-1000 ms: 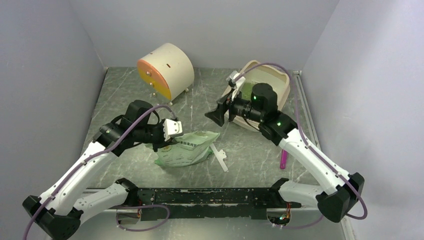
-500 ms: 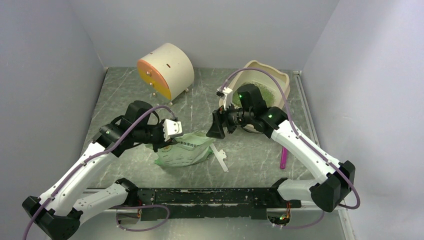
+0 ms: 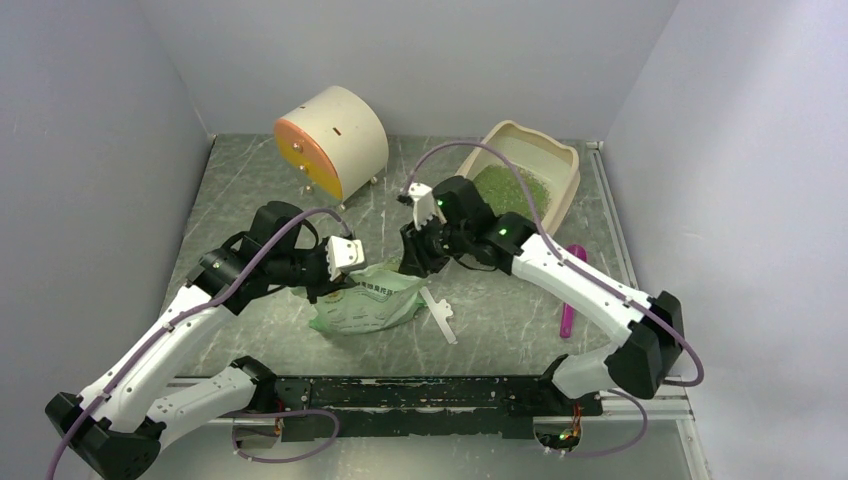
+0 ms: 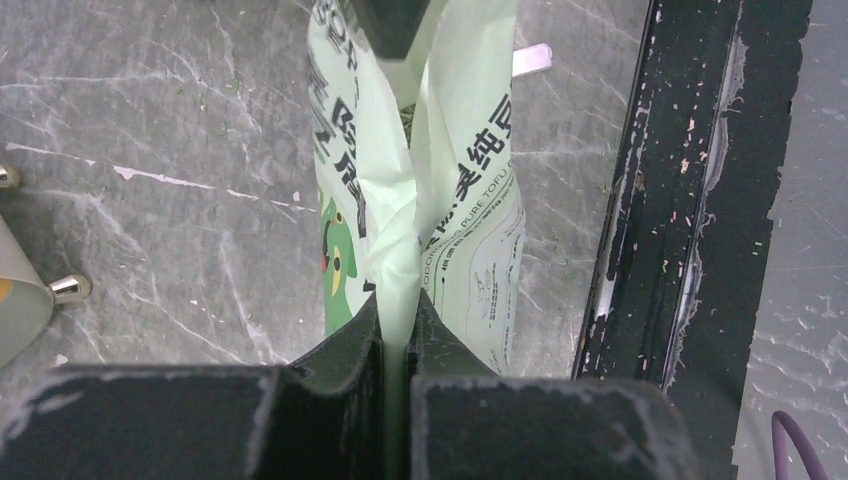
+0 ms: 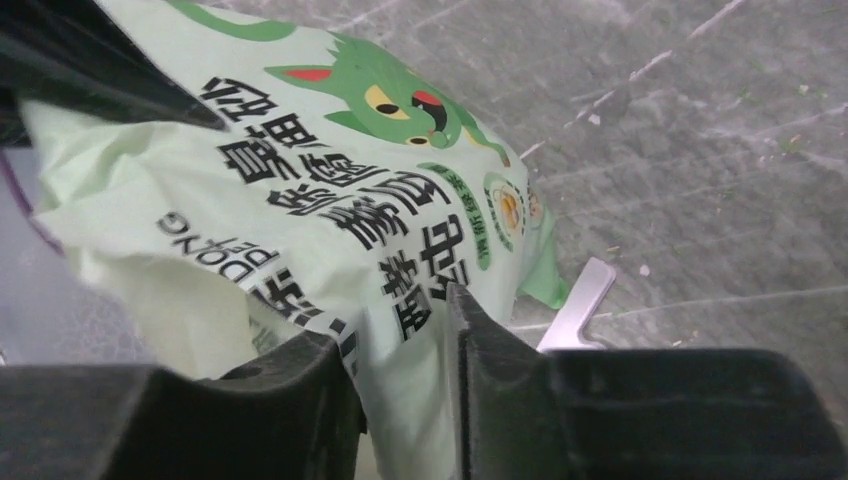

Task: Fill the litter box with clean litter
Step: Open the cat litter bag at the center of the board, then move the litter box to the center of the board.

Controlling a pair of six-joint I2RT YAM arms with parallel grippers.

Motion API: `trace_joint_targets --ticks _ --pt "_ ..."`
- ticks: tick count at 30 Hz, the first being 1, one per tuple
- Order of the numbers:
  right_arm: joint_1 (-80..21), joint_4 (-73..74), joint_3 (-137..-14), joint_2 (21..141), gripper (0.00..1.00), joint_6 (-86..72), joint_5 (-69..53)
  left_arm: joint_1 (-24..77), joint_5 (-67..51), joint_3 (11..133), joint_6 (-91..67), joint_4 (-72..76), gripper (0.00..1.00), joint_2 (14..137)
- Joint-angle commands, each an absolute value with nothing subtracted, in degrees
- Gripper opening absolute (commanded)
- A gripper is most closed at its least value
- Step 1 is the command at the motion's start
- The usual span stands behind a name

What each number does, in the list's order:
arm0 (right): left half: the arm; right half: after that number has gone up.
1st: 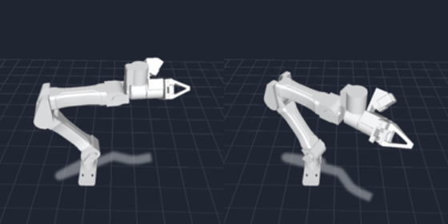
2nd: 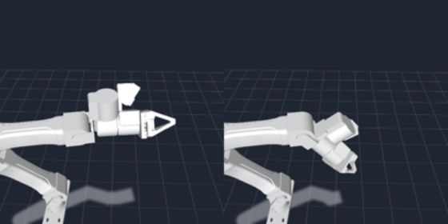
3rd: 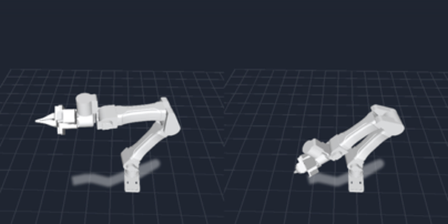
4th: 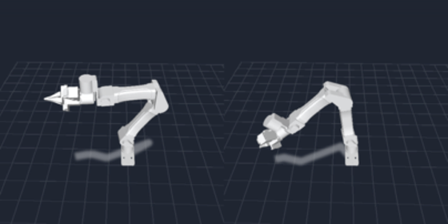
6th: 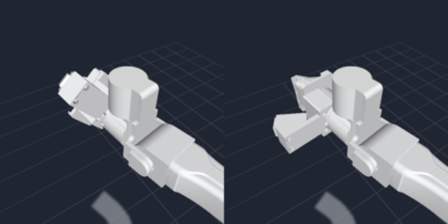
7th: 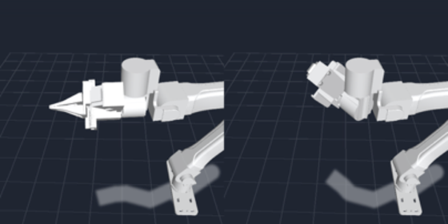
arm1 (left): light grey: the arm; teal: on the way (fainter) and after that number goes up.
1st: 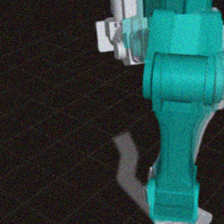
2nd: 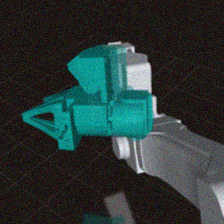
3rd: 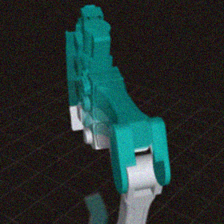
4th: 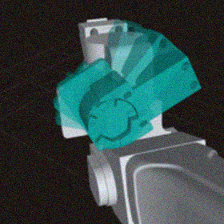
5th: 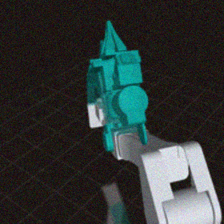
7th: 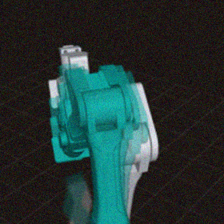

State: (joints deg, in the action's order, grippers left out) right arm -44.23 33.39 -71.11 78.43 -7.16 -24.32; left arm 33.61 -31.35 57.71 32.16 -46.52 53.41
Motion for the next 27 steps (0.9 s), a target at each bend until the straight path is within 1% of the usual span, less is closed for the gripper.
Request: trace_joint_targets --ticks 1,4,5,6,8,9,10,11,12,15,18,21,23,25,27 --pt "-46.85 31.38 -73.36 79.06 0.23 -8.48 -8.67 33.88 -37.24 58.51 32.68 -39.4 0.05 51.72" --pt "-46.9 26.63 -73.97 77.88 0.03 -10.04 -2.17 33.93 -37.99 57.76 33.61 -39.05 0.05 51.48" --pt "-46.86 25.62 -74.31 77.79 0.01 -10.09 -0.91 33.93 -38.1 57.55 34.15 -39.03 0.05 51.36" --pt "-46.89 25.0 -74.8 77.87 0.02 -10.29 -0.22 33.93 -38.11 57.42 34.33 -38.99 0.05 51.25" --pt "-46.84 25.81 -76.58 78.77 0.09 -10.45 2.22 33.93 -36.9 57.44 34.22 -39.0 0.05 51.35" --pt "-46.85 26.74 -77.69 79.31 0.17 -10.47 2.54 33.93 -36.35 57.6 34.49 -39.42 0.05 51.6" --pt "-46.7 27.91 -78.56 79.51 0.29 -10.55 2.37 33.93 -36.01 57.69 34.66 -39.84 0.05 51.9" --pt "-46.65 28.43 -78.9 79.13 0.52 -10.67 2.09 33.93 -35.78 57.85 34.9 -40.28 0.05 52.18" --pt "-46.52 28.32 -78.71 78.24 0.61 -10.78 1.5 33.93 -35.59 57.99 35.04 -40.62 0.05 52.5" --pt "-44.41 24.83 -75.89 73.25 0.76 -11.04 -1.42 33.95 -34.91 58.01 35.11 -40.59 0.05 52.99" --pt "-39.78 20.99 -73.78 68.69 0.84 -11.71 -1.14 33.93 -33.86 57.63 35.06 -39.49 0.05 52.61" --pt "-35.13 20.89 -73.85 68.77 0.9 -12.68 4.79 33.93 -33.64 57.15 35.16 -38.3 0.05 51.97" --pt "-31.25 24.51 -77.23 73.25 0.94 -14.74 8.27 33.93 -33.91 57.33 35.07 -38.06 0.05 51.82" --pt "-27.27 28.12 -79.8 78.8 0.95 -17.93 11.86 33.93 -34.32 57.64 35.07 -38.22 0.05 52.1" --pt "-23.17 29.5 -80.8 84.38 0.95 -20.23 11.49 33.93 -34.7 57.45 34.86 -37.96 0.05 52.19"
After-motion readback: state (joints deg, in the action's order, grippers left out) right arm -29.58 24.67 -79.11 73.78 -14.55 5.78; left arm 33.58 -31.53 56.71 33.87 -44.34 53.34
